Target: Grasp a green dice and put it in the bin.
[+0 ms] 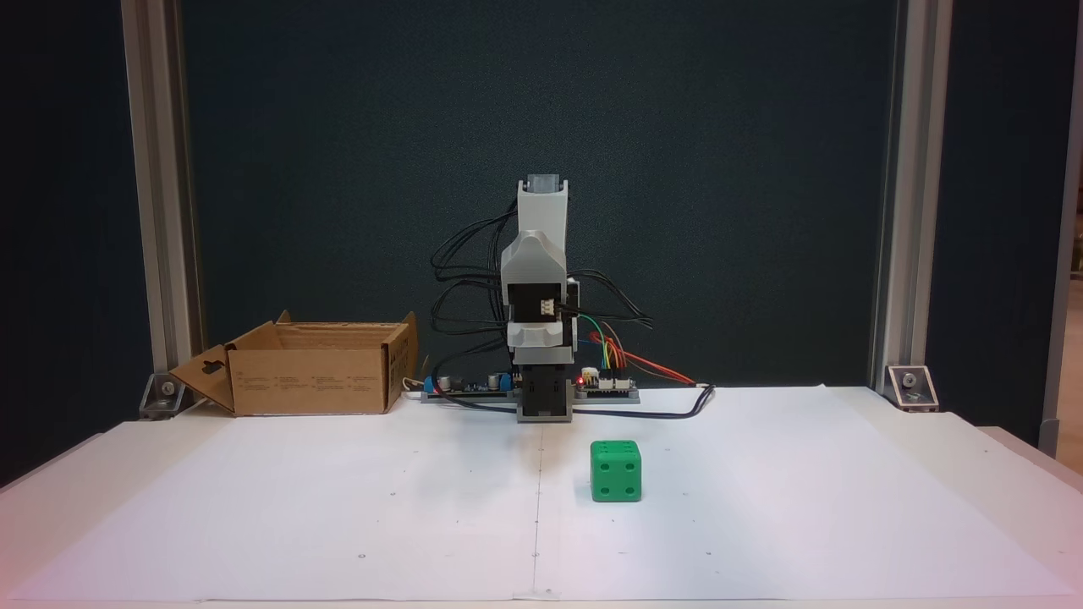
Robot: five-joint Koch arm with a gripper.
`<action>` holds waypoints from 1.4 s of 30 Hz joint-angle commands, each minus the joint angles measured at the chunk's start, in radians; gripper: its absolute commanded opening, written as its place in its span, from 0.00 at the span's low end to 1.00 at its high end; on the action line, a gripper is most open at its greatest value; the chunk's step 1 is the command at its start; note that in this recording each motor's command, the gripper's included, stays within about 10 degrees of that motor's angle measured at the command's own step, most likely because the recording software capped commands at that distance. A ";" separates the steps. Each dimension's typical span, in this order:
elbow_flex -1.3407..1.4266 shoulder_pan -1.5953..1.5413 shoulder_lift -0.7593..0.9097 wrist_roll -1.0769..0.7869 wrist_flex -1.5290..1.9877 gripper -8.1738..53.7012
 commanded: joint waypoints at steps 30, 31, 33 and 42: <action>-0.181 0.021 0.110 0.006 0.342 0.84; -0.196 0.023 0.112 0.006 0.397 0.84; -0.242 0.041 0.110 0.006 0.546 0.84; -0.557 0.031 0.107 0.006 1.153 0.83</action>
